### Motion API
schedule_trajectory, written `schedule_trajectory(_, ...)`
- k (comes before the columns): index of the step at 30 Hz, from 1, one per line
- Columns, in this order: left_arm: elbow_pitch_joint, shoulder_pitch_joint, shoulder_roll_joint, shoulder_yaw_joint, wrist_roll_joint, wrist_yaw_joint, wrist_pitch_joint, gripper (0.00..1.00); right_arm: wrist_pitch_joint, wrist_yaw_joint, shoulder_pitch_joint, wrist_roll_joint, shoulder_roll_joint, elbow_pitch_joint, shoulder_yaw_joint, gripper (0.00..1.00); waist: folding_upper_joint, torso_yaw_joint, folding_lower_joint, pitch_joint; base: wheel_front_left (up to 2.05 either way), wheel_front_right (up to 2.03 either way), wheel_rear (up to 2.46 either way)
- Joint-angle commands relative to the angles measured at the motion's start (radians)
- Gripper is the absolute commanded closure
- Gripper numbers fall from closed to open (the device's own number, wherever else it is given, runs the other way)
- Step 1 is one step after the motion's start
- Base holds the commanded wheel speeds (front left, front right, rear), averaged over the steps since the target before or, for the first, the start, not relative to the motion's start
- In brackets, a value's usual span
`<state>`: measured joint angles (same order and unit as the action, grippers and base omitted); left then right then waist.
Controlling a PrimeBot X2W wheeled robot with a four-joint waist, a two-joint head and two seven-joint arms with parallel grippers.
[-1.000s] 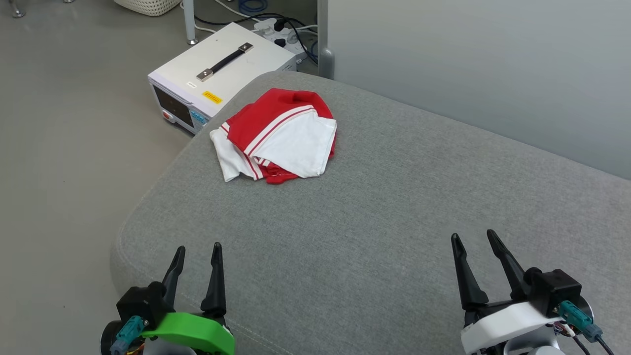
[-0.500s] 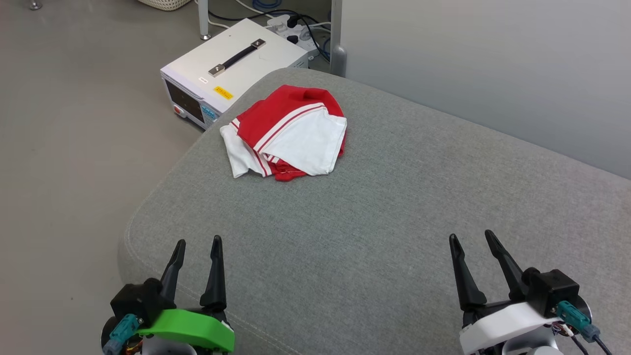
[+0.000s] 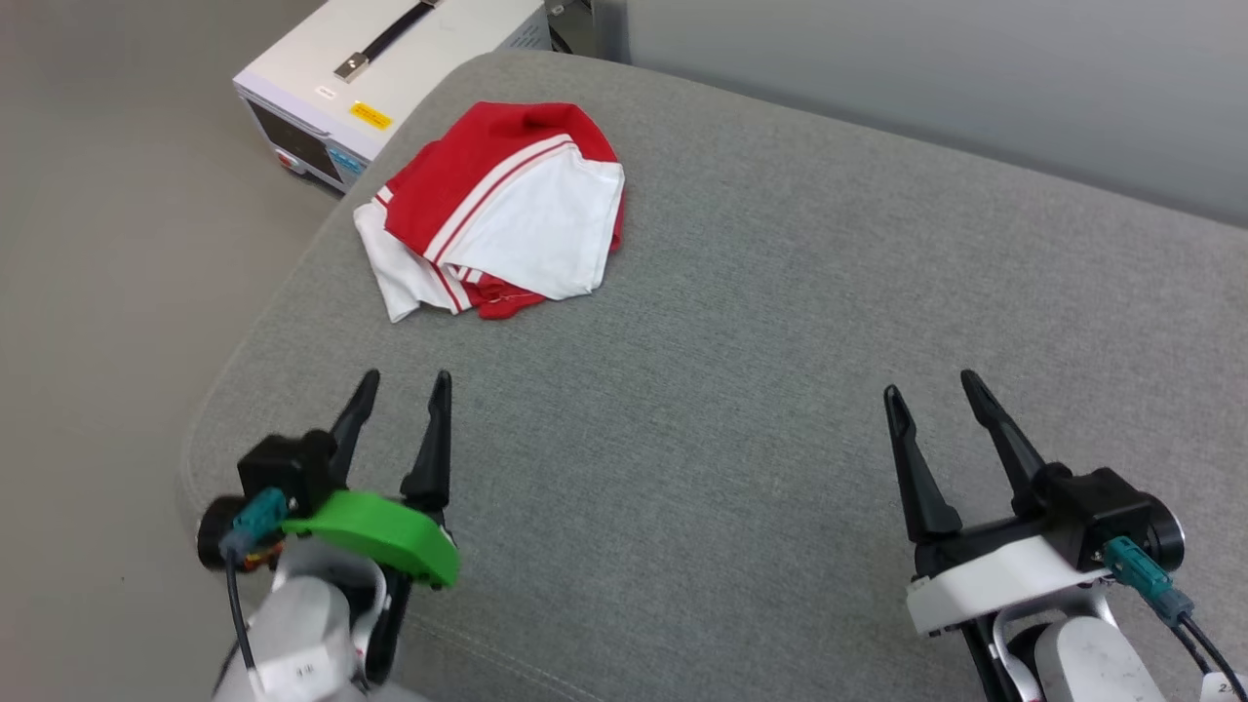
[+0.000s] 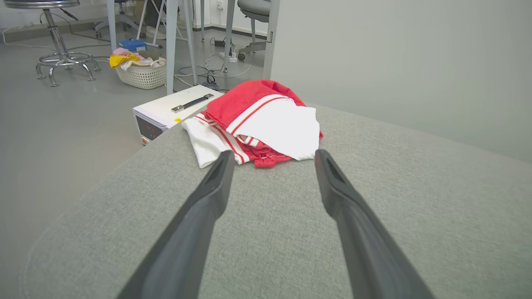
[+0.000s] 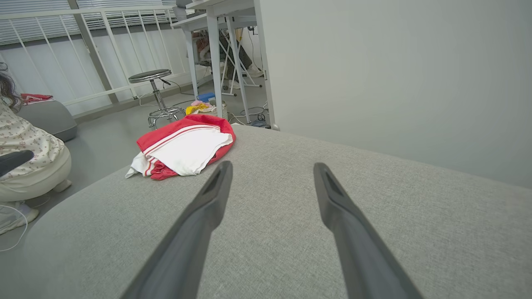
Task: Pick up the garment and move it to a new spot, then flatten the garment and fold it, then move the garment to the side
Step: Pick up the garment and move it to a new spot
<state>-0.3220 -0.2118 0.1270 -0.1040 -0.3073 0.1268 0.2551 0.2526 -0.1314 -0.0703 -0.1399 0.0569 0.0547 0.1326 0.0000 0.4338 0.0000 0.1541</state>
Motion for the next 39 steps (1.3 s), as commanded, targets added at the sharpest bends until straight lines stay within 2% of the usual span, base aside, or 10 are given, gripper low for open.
schedule_trajectory(1,-0.024,-0.066,0.030,-0.020,0.001,0.003,-0.008,0.00,0.009,0.001,-0.028,0.012,0.008,-0.012,0.000,0.00,0.0000,-0.095,0.0000,0.112,0.00,0.00,0.00)
schedule_trajectory(6,-0.138,-0.296,0.148,-0.145,-0.084,0.004,-0.125,0.00,0.009,0.001,-0.071,0.028,0.025,-0.044,0.020,0.00,0.0000,-0.155,0.0000,0.212,0.00,0.00,0.00)
schedule_trajectory(11,-0.230,-0.506,0.278,-0.312,-0.241,0.004,-0.336,0.00,0.009,0.001,-0.115,0.039,0.034,-0.066,0.029,0.00,0.0000,-0.210,0.0000,0.303,0.00,0.00,0.00)
schedule_trajectory(17,-0.282,-0.635,0.384,-0.451,-0.396,0.004,-0.471,0.00,0.009,0.001,-0.147,0.042,0.034,-0.068,0.042,0.00,0.0000,-0.257,0.0000,0.365,0.00,0.00,0.00)
schedule_trajectory(21,-0.332,-0.671,0.425,-0.515,-0.482,0.004,-0.536,0.00,0.009,0.001,-0.152,0.039,0.029,-0.066,0.041,0.00,0.0000,-0.275,0.0000,0.379,0.00,0.00,0.00)
schedule_trajectory(28,-0.413,-0.668,0.444,-0.597,-0.601,0.004,-0.612,0.00,0.009,0.001,-0.149,0.039,0.021,-0.056,0.044,0.00,0.0000,-0.285,0.0000,0.373,0.00,0.00,0.00)
schedule_trajectory(29,-0.415,-0.665,0.447,-0.609,-0.617,0.004,-0.611,0.69,0.009,0.001,-0.149,0.039,0.021,-0.055,0.043,0.00,0.0000,-0.285,0.0000,0.370,0.00,0.00,0.00)
schedule_trajectory(30,-0.413,-0.662,0.448,-0.619,-0.629,0.004,-0.607,1.00,0.009,0.001,-0.149,0.039,0.020,-0.054,0.042,0.00,0.0000,-0.284,0.0000,0.366,0.00,0.00,0.00)
schedule_trajectory(34,-0.404,-0.647,0.455,-0.645,-0.682,0.004,-0.562,1.00,0.009,0.001,-0.141,0.042,0.020,-0.046,0.037,0.00,0.0000,-0.275,0.0000,0.338,0.00,0.00,0.00)
schedule_trajectory(39,-0.401,-0.642,0.465,-0.648,-0.706,0.004,-0.415,1.00,0.009,0.001,-0.123,0.040,0.019,-0.029,0.034,0.00,0.0000,-0.266,0.0000,0.268,0.00,0.00,0.00)
